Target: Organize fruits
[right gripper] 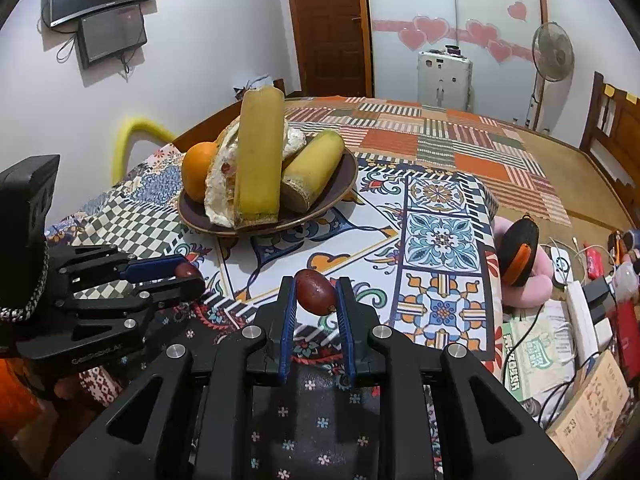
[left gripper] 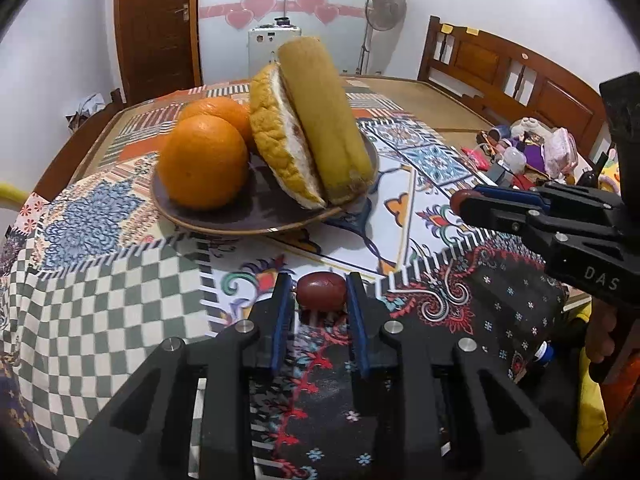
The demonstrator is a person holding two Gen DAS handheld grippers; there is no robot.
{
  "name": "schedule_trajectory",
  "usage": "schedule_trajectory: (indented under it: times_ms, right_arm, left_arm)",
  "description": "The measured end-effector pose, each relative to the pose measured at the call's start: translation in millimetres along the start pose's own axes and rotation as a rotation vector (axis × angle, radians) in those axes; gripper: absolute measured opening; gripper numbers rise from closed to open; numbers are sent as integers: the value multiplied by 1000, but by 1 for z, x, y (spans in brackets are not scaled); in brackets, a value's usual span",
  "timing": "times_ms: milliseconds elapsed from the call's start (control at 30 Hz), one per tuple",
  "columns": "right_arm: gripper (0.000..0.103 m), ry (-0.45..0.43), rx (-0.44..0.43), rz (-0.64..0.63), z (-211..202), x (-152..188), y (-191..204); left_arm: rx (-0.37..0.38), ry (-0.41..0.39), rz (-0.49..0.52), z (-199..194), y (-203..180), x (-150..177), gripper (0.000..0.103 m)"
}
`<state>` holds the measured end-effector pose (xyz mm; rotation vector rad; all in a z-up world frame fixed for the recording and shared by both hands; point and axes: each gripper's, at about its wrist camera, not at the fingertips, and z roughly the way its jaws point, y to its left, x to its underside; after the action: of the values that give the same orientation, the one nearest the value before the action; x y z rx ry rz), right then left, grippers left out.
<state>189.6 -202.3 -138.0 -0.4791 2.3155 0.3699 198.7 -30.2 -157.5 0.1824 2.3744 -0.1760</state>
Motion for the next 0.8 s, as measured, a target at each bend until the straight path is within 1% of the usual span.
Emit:
schedule_trajectory:
  times_ms: [167,333,567,700,800]
  right_arm:
    - [18,-10,-13,-5,4,-7,4]
    - [18,-23,-20,-16,10,-16,8]
    - [18,-17,-10,-25,29,-32,9]
    - [18,-6,-3,-27,39,-39,8]
    - [18,6,-16,-28,45,-40,7]
  left_arm:
    - [-23,-37,-42,-14,24,-9,27]
    - [-48,-57,-74,-15,42,-20,27]
    - [-57,-75,-64,-4,40,-35,27]
    - [-68,-67,-49,4,39,-38,27]
    - [-72,-66,-48,9,39,-39,27]
